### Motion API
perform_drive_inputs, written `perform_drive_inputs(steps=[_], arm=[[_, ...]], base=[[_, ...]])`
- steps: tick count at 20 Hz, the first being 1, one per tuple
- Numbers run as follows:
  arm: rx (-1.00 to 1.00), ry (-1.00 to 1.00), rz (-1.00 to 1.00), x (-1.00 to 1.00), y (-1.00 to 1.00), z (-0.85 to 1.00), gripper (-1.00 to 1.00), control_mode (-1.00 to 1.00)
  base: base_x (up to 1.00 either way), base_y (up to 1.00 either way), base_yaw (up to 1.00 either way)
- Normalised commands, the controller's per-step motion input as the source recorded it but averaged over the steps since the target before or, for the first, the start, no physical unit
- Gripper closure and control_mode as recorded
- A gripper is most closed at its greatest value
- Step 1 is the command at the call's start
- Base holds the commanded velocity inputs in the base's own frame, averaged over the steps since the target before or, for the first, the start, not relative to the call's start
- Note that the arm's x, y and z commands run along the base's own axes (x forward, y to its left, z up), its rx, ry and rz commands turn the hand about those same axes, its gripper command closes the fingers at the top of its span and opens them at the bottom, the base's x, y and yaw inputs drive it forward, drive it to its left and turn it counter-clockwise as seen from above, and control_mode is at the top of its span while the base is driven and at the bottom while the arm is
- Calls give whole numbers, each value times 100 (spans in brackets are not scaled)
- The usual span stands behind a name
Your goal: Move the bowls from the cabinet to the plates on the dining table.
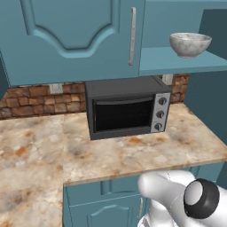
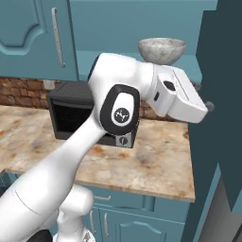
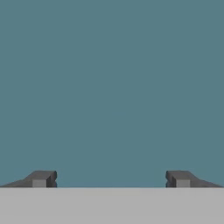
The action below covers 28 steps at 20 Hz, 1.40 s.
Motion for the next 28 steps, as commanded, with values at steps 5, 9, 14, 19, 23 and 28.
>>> perform_drive_inputs(steps=[5, 9, 14, 19, 23, 28], arm=[[-3, -3, 22, -29, 50, -8, -100, -100], [-4, 0, 26, -29, 52, -6, -100, -100], [-4, 0, 29, -25, 54, -8, -100, -100], [-4, 0, 29, -22, 56, -7, -100, -100], [-5, 0, 28, -22, 61, -2, -100, -100], [-7, 0, 24, -23, 61, 5, -100, -100]], base=[[0, 0, 0], [0, 0, 0], [0, 0, 0], [0, 0, 0], [0, 0, 0], [0, 0, 0]])
